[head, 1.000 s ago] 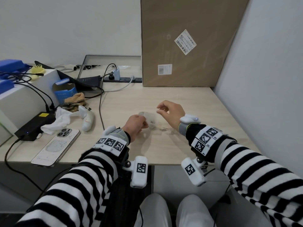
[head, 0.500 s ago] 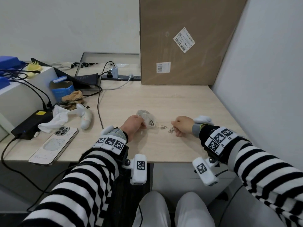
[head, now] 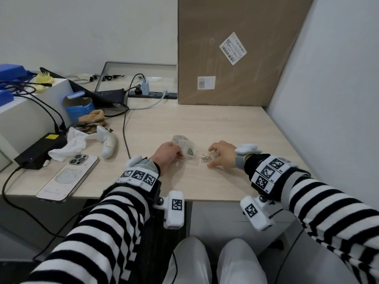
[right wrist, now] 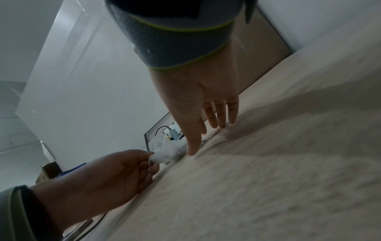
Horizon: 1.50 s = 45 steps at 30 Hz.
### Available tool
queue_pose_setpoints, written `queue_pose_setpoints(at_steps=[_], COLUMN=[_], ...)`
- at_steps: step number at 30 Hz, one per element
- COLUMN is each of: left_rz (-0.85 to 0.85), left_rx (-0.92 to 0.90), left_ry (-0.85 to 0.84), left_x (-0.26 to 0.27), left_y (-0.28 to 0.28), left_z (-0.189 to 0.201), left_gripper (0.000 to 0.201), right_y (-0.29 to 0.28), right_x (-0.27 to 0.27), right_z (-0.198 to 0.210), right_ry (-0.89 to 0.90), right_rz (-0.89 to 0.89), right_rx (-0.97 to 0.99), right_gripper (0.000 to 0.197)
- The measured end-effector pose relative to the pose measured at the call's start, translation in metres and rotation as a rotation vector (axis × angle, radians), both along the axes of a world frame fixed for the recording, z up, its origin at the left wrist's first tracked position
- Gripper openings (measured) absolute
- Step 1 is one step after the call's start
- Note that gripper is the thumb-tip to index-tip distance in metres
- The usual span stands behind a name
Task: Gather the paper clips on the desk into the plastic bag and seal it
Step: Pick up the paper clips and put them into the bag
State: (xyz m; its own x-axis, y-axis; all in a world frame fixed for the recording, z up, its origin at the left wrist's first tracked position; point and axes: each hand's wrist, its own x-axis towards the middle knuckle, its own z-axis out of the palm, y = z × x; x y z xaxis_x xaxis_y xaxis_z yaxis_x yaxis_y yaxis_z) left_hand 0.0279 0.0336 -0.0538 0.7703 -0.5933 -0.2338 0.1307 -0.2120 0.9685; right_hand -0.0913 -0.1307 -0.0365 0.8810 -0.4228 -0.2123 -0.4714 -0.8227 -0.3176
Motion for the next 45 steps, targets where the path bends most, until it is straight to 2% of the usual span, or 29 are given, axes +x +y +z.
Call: queue_pose_setpoints(at_steps=[5,13,20,24,28,32,36,38,40,45], left_rz=[-0.002,-0.007,-0.010,-0.016,-0.017,-0.014,-0.015,-0.013,-0.018,-0.032], left_rx=[-0.009,-0.010,-0.007,-0.013,-0.024,-0.024,-0.041,-0.048,-0.052,-0.037], left_ry=[-0.017,-0.003,-0.023,-0.012,0.013,0.006,0.010,0.011,0.009,0.005], left_x=[-0.001,0.003,0.002,0.001,0.001,-0.001,-0.002,-0.004,-0.004,-0.001], left_y=[0.000,-0.001,-0.001,0.000,-0.001,0.000,0.001,0.001,0.001,0.001], left_z=[0.000,-0.005,-0.006,-0.004,-0.004,-0.002,-0.001,0.000,0.000,-0.001], left_gripper=[0.027,0.030,0.031,0.031,0.030,0.029,0.029,0.028,0.028,0.027], right_y=[0.018,0.026,0.027,0.022,0.012,0.004,0.020,0.034,0.048,0.055], right_x=[0.016,0.028,0.028,0.021,0.016,0.018,0.031,0.038,0.044,0.049], right_z=[-0.003,0.005,0.008,0.009,0.005,0.005,0.020,0.024,0.023,0.011], right_ry=[-0.022,0.120,0.142,0.024,-0.153,-0.461,-0.655,-0.679,-0.660,-0.620], right_rz=[0.059,0.140,0.126,0.072,-0.087,-0.251,-0.201,-0.130,-0.073,-0.035], right_rx=[-0.030,-0.150,-0.108,-0.066,0.101,0.284,0.427,0.438,0.415,0.378], right_gripper=[0.036,0.012,0.008,0.011,0.022,0.005,0.026,0.026,0.017,0.008])
